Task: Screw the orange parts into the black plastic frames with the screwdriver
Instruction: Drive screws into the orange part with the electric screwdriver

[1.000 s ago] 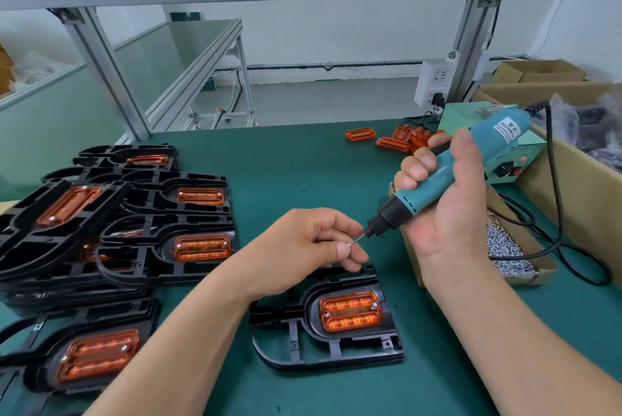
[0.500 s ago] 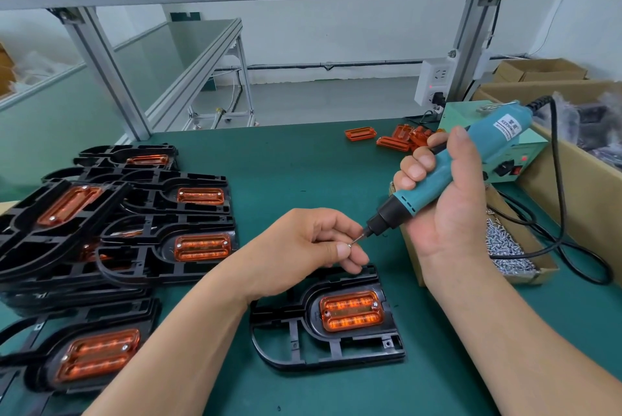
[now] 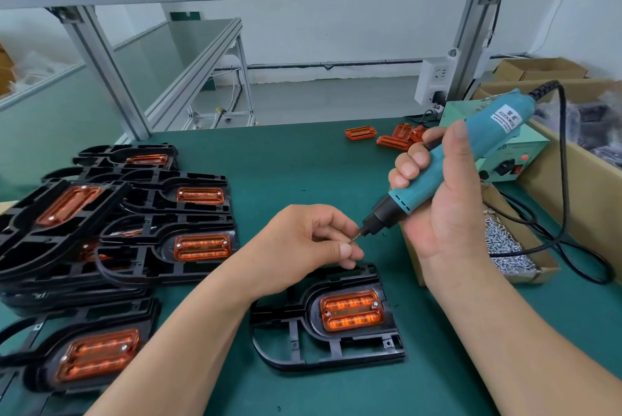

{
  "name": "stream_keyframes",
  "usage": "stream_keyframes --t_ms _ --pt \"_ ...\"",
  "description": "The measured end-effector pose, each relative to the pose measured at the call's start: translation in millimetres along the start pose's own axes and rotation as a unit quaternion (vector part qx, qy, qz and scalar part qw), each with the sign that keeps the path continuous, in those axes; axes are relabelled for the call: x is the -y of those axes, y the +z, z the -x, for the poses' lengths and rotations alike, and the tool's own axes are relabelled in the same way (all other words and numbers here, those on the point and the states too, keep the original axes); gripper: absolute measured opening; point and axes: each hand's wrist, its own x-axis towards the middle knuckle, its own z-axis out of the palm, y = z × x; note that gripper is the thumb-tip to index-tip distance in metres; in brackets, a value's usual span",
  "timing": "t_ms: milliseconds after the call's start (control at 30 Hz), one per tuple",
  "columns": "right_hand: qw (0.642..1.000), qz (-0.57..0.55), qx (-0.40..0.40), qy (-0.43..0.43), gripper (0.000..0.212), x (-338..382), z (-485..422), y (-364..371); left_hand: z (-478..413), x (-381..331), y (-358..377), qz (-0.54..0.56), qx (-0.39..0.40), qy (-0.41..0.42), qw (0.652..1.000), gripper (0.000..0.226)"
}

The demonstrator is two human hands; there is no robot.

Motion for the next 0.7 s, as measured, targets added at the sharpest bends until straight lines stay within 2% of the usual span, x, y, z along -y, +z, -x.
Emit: stream_keyframes --t_ms 300,533,700 --pt "1.000 0.017 0.001 0.007 0.024 -0.4 -1.2 0.7 0.0 -1.9 2.1 -0.051 -0.016 0.007 0.999 0.025" --pt "0.999 0.033 -0.006 0.002 0.023 -1.6 -0.1 1.5 1.0 -3.4 2.3 -0.045 -0.017 0.001 0.999 0.037" --pt "0.999 0.041 -0.013 -0.011 0.027 -4.7 3.2 3.1 1.4 -3.2 3.3 -0.049 -0.029 -0.001 0.998 0.036"
